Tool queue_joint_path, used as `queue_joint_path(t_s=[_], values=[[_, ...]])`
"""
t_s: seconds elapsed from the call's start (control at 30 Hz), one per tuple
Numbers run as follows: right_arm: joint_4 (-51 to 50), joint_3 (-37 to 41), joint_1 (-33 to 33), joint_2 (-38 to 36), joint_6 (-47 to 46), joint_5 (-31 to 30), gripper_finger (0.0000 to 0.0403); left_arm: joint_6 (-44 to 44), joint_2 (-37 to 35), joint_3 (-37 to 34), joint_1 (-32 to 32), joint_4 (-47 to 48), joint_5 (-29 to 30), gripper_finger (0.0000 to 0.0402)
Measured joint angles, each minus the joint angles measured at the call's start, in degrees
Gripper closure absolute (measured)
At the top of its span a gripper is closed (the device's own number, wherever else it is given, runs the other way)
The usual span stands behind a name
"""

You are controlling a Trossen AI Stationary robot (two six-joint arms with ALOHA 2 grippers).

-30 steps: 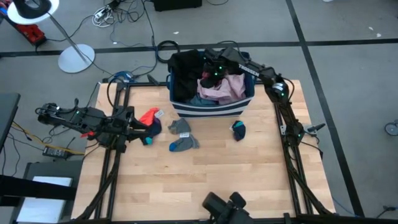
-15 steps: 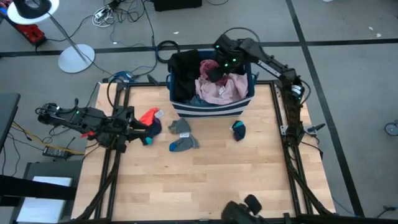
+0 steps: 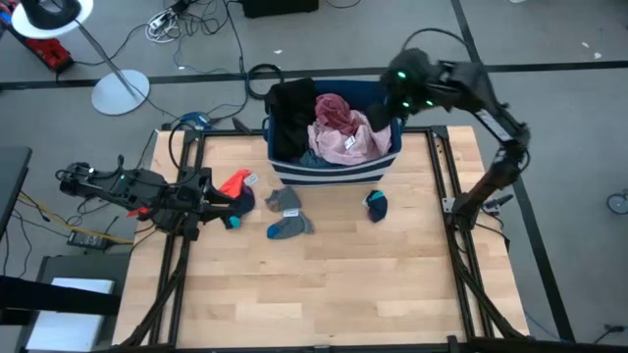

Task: Sort clothes
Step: Put the black sock into the blue bin

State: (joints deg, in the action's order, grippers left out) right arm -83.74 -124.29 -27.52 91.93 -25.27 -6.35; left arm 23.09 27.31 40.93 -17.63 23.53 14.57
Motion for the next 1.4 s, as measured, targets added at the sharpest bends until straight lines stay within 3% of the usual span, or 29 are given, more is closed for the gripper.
queue_joint_path(t_s=[0.17, 0.33, 0.57, 0.73, 1.1, 1.23, 1.4], values=[[-6.94, 0.05, 6.91, -4.07, -7.68, -5.68, 0.017, 0.04, 0.0, 0.0, 0.0, 0.0, 0.0, 0.0269], [-6.08, 5.18, 14.11, -7.21, -16.06, -6.03, 0.017, 0.09, 0.0, 0.0, 0.0, 0.04, 0.02, 0.0269], [-6.04, 24.73, 24.43, -13.18, -30.33, -9.42, 0.0171, 0.44, 0.0, 0.0, 0.01, 0.05, 0.0, 0.0269], [-0.17, 40.74, 29.68, -17.52, -39.68, -9.53, 0.0171, 1.22, 0.0, 0.0, 0.0, 0.23, 0.0, 0.0269], [25.6, 68.07, 28.78, -18.26, -44.25, -7.12, 0.0172, 2.39, 0.02, 0.0, 0.0, 0.35, 0.0, 0.0269], [34.72, 74.56, 26.92, -16.92, -43.15, -7.33, 0.0172, 2.72, 0.0, -0.01, 0.0, 0.28, 0.0, 0.0269], [39.1, 79.5, 23.62, -14.21, -39.64, -8.47, 0.0174, 2.75, 0.01, -0.02, 0.0, 0.16, 0.0, 0.0269]])
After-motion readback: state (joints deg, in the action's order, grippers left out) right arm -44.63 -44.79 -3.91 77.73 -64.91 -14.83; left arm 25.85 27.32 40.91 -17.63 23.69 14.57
